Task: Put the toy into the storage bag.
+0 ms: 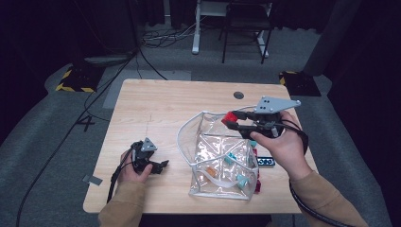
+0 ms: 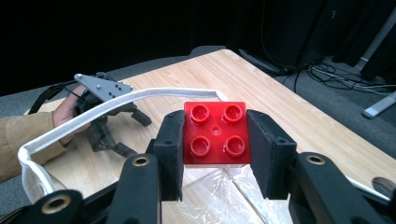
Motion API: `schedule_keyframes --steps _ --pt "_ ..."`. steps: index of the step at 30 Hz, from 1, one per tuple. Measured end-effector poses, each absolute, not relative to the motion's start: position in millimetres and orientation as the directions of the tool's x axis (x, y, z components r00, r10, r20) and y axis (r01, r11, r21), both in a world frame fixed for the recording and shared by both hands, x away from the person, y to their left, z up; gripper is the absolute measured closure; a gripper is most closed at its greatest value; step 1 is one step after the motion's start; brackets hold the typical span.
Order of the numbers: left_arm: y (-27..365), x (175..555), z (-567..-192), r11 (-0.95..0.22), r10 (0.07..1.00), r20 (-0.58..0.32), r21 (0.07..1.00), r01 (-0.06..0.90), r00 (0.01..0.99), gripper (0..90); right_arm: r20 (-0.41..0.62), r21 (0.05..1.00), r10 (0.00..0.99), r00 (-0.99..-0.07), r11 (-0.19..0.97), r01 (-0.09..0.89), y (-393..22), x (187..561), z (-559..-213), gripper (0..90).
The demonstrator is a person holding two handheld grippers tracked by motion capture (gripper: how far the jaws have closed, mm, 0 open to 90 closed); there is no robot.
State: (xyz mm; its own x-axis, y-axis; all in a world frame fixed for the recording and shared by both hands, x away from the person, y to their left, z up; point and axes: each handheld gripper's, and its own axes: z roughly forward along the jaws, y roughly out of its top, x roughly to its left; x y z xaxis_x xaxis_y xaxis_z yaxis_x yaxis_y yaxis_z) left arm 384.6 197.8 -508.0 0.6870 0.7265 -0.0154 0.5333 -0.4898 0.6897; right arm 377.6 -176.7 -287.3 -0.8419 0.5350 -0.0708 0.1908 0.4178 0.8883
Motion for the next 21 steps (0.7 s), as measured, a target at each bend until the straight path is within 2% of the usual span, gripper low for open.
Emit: schedule_keyframes --steps 21 --pt "197.8 384.6 -508.1 -0.490 0.726 -0.015 0.690 0.533 0.687 14.2 -0.023 0.850 0.473 -0.881 0.472 0.232 -143.9 383.6 -315.6 59.5"
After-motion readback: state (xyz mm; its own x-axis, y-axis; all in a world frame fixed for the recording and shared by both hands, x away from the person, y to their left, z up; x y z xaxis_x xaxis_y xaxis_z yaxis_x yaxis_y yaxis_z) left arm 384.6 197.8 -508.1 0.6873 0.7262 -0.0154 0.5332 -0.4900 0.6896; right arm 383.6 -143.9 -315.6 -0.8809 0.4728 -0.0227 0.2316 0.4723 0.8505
